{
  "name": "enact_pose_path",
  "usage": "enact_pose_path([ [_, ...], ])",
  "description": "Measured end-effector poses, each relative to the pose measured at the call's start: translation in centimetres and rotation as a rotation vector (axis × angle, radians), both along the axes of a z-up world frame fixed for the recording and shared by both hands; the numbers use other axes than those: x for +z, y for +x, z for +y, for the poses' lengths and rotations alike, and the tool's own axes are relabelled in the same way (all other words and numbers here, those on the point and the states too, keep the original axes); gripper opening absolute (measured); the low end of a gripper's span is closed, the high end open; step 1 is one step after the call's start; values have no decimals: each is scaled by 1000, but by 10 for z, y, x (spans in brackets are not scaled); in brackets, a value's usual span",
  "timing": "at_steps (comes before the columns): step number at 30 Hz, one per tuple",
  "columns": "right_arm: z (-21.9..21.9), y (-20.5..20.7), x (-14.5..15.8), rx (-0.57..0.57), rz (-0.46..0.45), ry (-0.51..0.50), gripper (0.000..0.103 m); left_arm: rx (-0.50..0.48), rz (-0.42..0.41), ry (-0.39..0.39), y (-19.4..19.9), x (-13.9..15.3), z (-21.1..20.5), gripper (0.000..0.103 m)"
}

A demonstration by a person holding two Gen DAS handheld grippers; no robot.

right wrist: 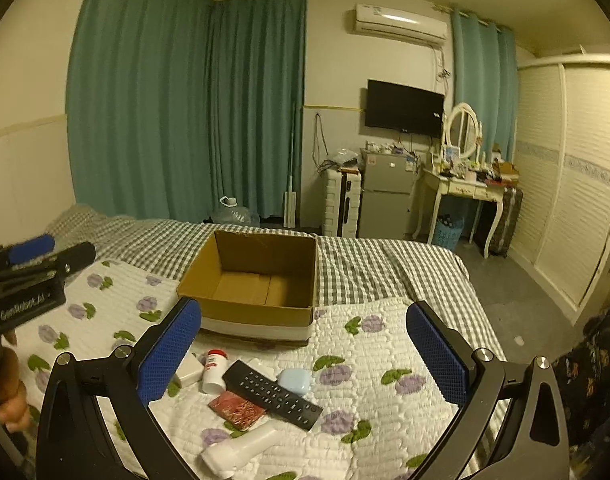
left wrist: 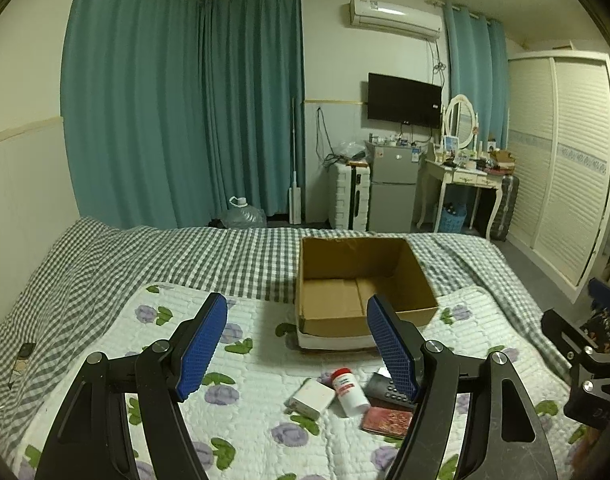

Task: Organize rigid objects
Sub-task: 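Lower both tools toward the items, closing left on charger while right closes on remote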

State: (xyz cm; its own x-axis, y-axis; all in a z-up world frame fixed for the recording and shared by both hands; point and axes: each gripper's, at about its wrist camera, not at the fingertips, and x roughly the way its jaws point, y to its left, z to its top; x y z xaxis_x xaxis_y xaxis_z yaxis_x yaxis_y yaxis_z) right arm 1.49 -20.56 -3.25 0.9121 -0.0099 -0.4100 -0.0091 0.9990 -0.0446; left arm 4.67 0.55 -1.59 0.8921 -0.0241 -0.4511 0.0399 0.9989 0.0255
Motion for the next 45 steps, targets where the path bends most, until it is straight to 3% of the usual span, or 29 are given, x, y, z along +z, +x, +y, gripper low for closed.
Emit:
enact_pose_path([
  [4,-2,16,-11,6,13,-54,103,11,23,8,17,-14,5,75],
  [10,-25,42,-35,-17,65,-36,103,-23,83,54,35,-50,0,75],
  [14,-39,54,-59,-40,117,-21,103,-75,133,26,49,-77,5,75],
  [18,-43,66,-90,-32,185,-24,103,-98,173,85,58,-101,1,75],
  [26,-33,90,-151,13,326,-14,103,-134,326,72,79,-153,5,75],
  [35,0,115,-196,123,444,-174,103,-230,486,107,102,-203,-10,75],
  [38,7,122,-208,156,479,-188,103,-221,516,142,110,-216,-15,75],
  [41,15,130,-221,176,513,-216,103,-214,538,108,120,-223,-12,75],
  [45,15,141,-228,190,518,-167,103,-224,531,102,124,-228,-15,75],
])
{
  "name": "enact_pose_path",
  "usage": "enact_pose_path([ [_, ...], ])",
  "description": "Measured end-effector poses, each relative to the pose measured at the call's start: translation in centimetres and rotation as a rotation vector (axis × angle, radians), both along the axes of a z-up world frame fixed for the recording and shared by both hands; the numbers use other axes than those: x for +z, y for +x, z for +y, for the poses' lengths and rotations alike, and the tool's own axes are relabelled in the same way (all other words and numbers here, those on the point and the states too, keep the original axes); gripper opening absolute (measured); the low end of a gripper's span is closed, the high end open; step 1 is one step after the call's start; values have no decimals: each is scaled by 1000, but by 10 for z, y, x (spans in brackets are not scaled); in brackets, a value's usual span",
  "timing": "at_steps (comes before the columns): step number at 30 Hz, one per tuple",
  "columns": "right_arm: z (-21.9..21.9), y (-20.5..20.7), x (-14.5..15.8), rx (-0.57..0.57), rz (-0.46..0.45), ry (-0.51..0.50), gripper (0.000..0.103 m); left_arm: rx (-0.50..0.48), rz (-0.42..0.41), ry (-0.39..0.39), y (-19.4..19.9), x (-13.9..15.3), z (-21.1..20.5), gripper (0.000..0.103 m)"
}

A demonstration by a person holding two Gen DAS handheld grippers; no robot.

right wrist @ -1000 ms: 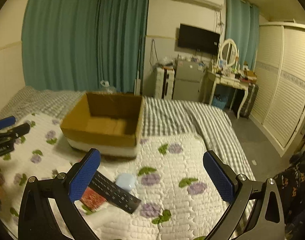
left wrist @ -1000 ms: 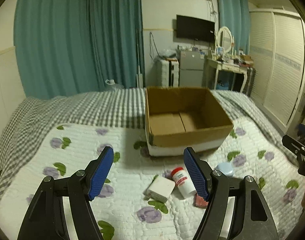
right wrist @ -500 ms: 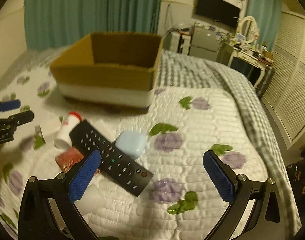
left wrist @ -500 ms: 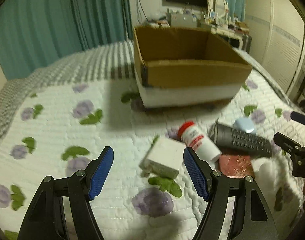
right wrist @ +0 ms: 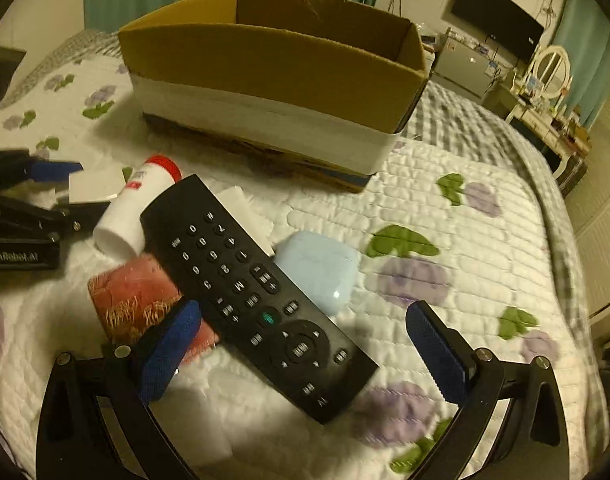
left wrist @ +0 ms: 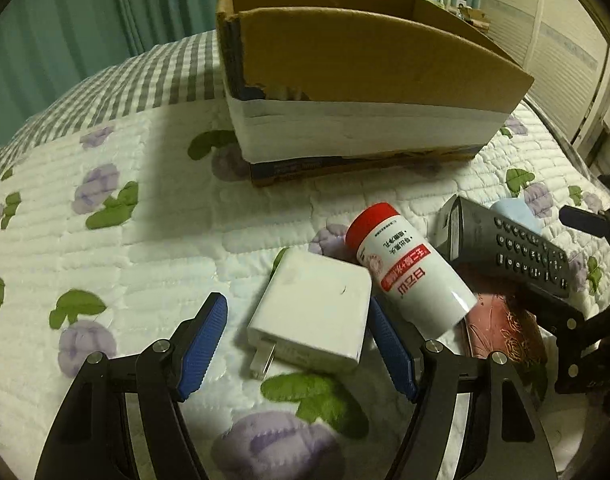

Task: Organize rigid objects
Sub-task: 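Lower both tools toward the items, closing left on charger while right closes on remote, then lift the white charger with left tool while right tool lifts the black remote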

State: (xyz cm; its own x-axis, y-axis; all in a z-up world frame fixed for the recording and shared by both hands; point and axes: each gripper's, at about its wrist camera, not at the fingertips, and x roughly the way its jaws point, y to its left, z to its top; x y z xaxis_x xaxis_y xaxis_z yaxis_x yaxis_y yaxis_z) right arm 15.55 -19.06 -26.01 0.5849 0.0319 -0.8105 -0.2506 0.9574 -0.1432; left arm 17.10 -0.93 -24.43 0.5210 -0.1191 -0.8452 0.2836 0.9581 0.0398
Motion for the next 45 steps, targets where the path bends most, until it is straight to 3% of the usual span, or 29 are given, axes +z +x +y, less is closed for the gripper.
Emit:
enact_pose_path([
  [5,0,9,-7,7,2,29,96,-26,-6,2,-1,-5,-7,66],
  [6,0,11,-9,12,6,42,90,-38,4,-8,-1,-6,-8,59],
  [7,0,11,-10,18,8,54,79,-38,-3,-3,-1,-5,-9,59],
  [9,3,11,-9,24,7,49,73,-40,-16,7,-4,-5,-11,58],
  [10,4,11,-8,26,0,38,62,-37,-21,5,-6,-4,-10,58],
  [13,1,8,-7,3,3,47,45,-14,-33,-13,-9,1,-8,57],
  [23,-41,-7,5,-129,13,265,39,28,-66,-45,-27,14,1,57],
  [27,-50,-17,9,-208,9,397,38,30,-57,-71,-31,23,-2,56],
  [35,-49,-42,26,-235,-41,392,35,64,-131,-56,-53,46,-3,56],
  [40,-46,-56,45,-228,-78,361,26,103,-158,-80,-67,62,3,56],
  [43,-41,-61,41,-222,-78,301,26,104,-174,-86,-77,72,2,56],
  [45,-42,-67,41,-223,-76,316,26,96,-196,-82,-84,81,1,56],
])
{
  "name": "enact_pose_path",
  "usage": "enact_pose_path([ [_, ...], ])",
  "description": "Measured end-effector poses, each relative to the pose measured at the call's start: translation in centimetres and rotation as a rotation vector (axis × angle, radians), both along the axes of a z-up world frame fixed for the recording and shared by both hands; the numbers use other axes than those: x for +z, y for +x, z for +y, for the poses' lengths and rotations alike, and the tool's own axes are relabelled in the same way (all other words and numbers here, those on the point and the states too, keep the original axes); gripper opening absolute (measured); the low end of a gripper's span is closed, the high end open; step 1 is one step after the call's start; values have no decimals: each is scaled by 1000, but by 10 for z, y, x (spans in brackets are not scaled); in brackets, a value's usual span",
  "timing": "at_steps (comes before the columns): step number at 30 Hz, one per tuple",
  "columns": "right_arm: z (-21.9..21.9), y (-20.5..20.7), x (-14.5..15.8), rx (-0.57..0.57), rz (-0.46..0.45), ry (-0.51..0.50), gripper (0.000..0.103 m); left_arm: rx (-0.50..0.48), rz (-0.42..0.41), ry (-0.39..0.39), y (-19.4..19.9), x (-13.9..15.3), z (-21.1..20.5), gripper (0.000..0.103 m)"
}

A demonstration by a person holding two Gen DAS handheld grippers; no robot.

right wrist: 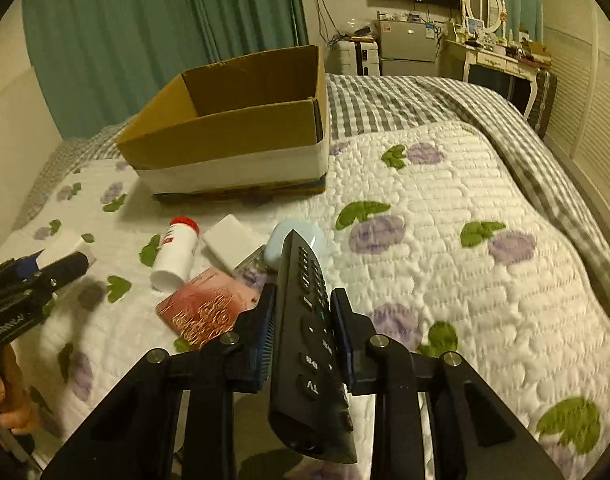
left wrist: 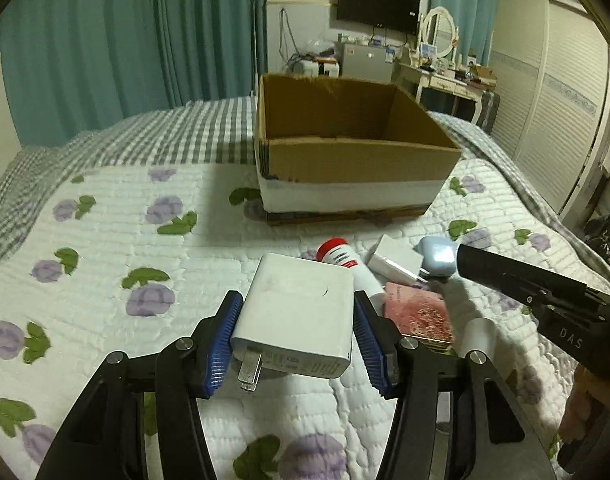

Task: Organize rigid objects
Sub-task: 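Lift the white charger with left tool while right tool lifts the black remote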

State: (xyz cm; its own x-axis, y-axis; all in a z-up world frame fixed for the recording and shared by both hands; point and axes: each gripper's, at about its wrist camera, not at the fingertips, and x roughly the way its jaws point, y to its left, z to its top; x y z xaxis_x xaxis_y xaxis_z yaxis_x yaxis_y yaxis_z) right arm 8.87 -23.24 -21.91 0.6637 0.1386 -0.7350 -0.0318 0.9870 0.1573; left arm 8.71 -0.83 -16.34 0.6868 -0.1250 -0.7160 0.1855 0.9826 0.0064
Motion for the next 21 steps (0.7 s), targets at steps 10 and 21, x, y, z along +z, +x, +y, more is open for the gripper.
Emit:
enact_pose_path([
  [10,9,-39,61,-1,-142,-27,25,-13,-118,-29,-27,58,-4,56],
  [21,17,-73,142,23,-294,62,25,-6,-273,-95,-44,117,9,56],
])
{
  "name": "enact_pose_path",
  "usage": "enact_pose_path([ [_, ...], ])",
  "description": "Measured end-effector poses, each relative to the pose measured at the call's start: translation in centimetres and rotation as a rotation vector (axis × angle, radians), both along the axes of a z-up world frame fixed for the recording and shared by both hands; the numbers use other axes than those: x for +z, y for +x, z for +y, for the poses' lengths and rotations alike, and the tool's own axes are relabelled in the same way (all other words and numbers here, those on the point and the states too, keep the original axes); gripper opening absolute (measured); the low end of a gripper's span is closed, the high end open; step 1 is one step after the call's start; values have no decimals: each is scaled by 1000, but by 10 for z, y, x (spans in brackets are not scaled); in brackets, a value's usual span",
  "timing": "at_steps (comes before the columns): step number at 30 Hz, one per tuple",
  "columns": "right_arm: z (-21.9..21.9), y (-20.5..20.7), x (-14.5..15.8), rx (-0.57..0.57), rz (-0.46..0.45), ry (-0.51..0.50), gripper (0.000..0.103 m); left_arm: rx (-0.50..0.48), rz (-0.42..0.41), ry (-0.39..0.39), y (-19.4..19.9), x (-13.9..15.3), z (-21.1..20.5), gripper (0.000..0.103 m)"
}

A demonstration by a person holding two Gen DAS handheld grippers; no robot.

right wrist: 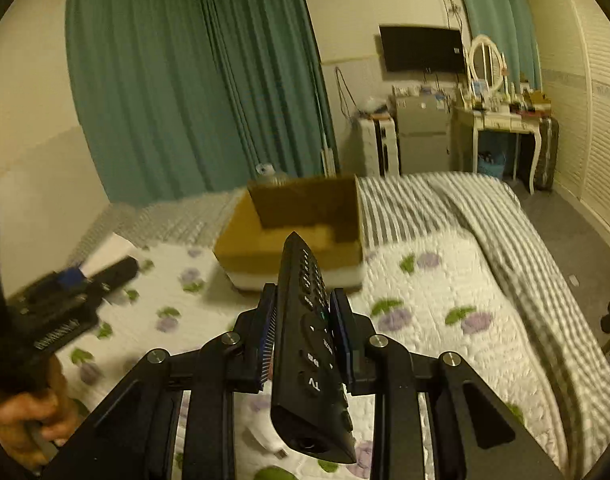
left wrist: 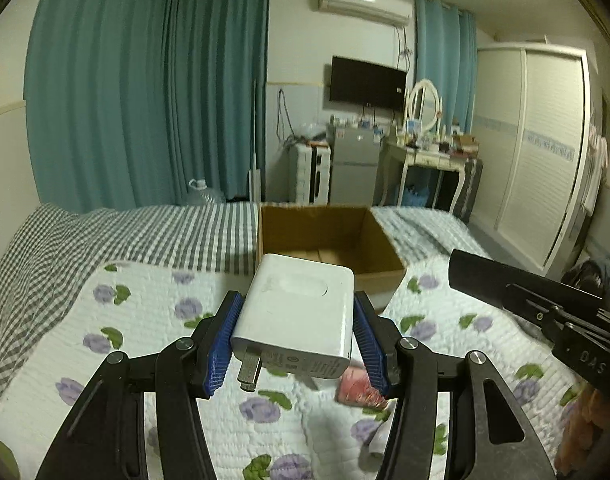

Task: Organize rigid objects
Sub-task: 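Lift the white charger with left tool while right tool lifts the black remote, then lower charger into the box and open left tool while right drops remote in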

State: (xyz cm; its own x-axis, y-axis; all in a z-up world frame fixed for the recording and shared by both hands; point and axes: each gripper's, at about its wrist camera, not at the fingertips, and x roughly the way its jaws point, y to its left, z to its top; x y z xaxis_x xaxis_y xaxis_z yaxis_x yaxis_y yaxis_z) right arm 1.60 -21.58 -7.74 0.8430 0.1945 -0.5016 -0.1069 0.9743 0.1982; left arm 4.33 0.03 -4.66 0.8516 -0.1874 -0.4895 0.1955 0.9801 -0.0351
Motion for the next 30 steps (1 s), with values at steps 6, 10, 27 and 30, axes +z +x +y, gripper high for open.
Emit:
enact_pose_path([
  [6,9,-7,45,17,-104,-4,25,-1,-91,-27,-1,37,7,56],
  [10,11,-4,72,29,-165,-18,25,-16,-144,-79,0,61,14,56],
  [27,19,94,92,63,-237,-101,25,-22,-167,-63,102,51,-6,56],
  [30,16,120,79,69,-207,-115,25,-20,-127,-65,132,33,-13,56],
])
